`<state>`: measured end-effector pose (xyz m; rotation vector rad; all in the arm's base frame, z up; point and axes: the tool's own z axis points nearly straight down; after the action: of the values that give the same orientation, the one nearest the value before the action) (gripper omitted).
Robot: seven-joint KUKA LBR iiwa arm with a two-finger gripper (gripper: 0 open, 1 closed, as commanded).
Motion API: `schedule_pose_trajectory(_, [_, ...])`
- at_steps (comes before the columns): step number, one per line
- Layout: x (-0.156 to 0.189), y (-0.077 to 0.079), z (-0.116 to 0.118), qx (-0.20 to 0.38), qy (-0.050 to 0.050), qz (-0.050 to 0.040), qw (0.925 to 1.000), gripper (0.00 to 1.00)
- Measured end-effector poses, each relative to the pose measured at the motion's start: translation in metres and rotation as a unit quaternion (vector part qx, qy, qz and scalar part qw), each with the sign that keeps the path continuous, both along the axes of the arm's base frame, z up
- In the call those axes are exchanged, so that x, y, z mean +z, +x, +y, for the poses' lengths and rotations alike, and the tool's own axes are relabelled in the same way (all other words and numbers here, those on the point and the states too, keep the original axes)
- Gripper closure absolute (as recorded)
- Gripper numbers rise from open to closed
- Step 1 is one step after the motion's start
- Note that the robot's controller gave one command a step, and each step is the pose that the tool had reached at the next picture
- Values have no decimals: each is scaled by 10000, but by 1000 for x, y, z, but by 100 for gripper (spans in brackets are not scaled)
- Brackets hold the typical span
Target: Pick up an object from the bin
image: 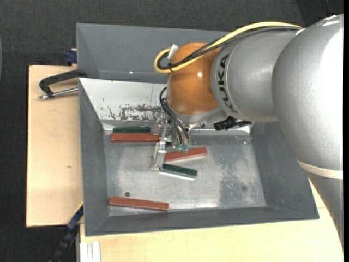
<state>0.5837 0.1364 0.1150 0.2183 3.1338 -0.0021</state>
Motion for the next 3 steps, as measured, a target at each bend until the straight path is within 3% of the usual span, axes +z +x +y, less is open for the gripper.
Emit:
schedule_pose_trajectory(1, [-38, -9, -29, 1, 18, -18, 10000, 0])
schedule_pose_trajectory(2, [-42, -3, -53, -749, 17, -31, 9972, 100])
schedule_pose_trajectory(3, [-42, -2, -53, -749, 18, -31, 9972, 100])
